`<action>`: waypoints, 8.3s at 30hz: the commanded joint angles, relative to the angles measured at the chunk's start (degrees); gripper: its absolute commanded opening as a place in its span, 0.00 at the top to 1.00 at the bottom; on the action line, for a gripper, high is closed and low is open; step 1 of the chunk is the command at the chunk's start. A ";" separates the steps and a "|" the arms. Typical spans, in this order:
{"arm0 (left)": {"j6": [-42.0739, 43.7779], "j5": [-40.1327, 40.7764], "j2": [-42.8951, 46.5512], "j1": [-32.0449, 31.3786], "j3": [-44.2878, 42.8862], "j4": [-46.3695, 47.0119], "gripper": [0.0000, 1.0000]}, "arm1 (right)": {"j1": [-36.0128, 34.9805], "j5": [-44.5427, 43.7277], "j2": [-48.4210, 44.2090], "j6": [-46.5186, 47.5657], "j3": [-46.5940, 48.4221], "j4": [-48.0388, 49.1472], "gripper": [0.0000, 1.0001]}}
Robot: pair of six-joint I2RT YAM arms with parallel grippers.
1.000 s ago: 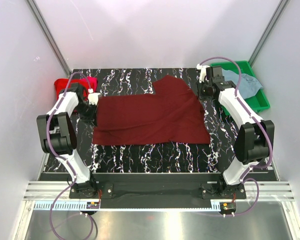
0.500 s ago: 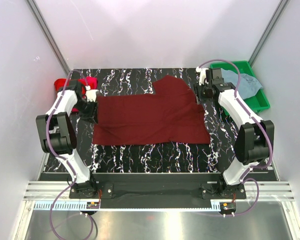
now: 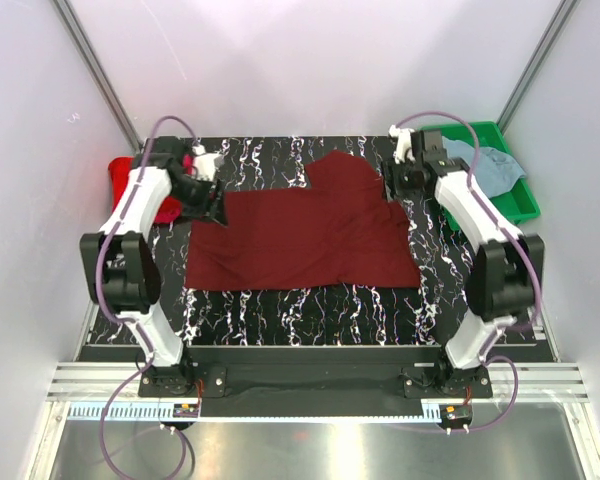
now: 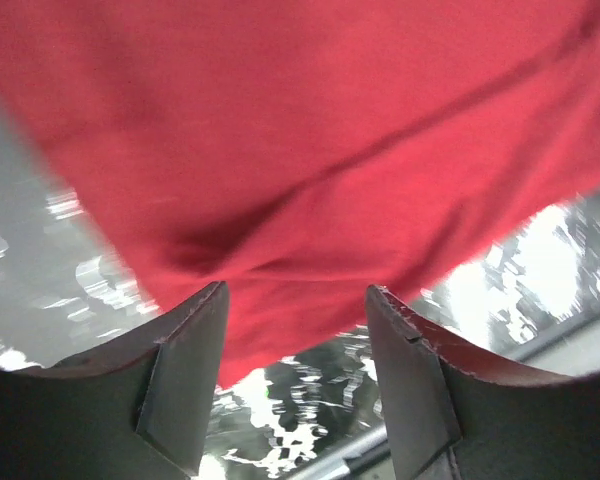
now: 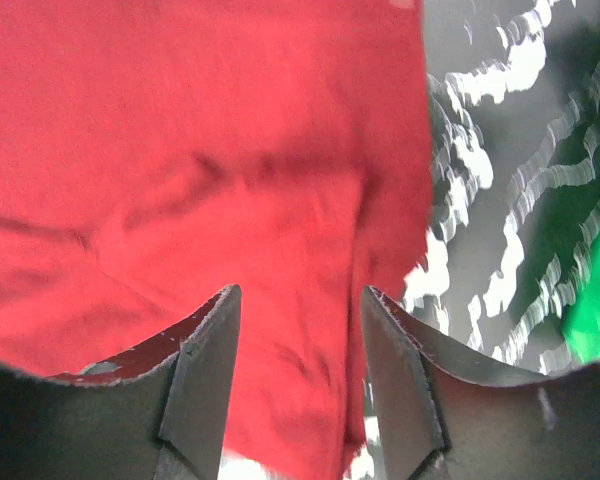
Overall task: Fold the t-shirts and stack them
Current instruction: Fold the tshirt
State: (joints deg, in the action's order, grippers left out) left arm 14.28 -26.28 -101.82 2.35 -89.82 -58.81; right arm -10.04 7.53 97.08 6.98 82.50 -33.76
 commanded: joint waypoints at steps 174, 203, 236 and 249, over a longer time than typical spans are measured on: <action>-4.44 0.70 -13.31 -3.94 1.40 -1.14 0.01 | 0.37 11.26 23.24 -0.12 27.36 -7.19 0.38; -4.09 8.88 -32.30 -3.23 -20.39 -2.01 0.01 | 1.69 10.49 39.15 -3.03 30.70 -9.66 0.39; -8.48 -10.80 -10.59 13.91 0.88 -0.35 0.41 | 1.26 12.16 37.66 -2.50 32.38 -10.45 0.39; -7.87 -15.20 -20.69 14.70 -5.89 0.36 0.52 | -0.24 9.35 36.43 -0.92 30.09 -9.84 0.39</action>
State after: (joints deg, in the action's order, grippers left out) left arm 5.93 -38.13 -121.30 17.12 -92.68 -59.53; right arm -9.72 19.11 135.61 4.91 113.36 -44.07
